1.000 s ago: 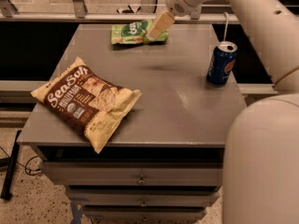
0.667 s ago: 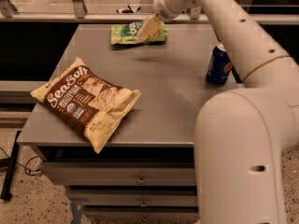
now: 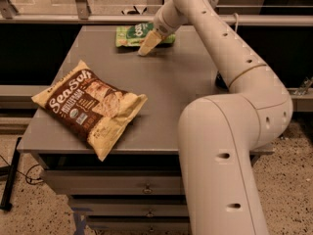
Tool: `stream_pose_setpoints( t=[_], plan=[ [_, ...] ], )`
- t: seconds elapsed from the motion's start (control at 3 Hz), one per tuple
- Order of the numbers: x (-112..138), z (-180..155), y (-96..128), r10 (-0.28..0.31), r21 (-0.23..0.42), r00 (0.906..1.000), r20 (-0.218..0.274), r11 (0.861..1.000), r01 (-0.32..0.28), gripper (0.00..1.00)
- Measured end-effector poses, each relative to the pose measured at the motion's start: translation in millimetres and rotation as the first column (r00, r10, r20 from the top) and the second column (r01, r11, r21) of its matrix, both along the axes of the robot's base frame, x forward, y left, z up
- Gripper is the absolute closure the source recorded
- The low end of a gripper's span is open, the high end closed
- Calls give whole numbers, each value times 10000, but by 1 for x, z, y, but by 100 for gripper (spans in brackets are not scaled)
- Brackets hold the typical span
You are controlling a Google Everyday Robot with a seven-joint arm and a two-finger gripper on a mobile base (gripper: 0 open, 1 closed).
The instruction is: Move green rice chip bag near pepsi can
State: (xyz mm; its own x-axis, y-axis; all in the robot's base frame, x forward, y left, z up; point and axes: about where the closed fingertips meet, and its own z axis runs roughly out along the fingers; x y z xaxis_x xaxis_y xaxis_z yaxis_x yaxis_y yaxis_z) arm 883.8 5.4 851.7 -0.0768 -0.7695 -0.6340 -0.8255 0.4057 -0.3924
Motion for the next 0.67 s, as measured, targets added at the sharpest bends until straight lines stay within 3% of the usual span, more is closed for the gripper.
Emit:
stream_pose_setpoints(
  t=[0.67],
  plan=[
    [4, 0, -2, -103, -157, 9999, -89, 9998, 101, 41]
  ],
)
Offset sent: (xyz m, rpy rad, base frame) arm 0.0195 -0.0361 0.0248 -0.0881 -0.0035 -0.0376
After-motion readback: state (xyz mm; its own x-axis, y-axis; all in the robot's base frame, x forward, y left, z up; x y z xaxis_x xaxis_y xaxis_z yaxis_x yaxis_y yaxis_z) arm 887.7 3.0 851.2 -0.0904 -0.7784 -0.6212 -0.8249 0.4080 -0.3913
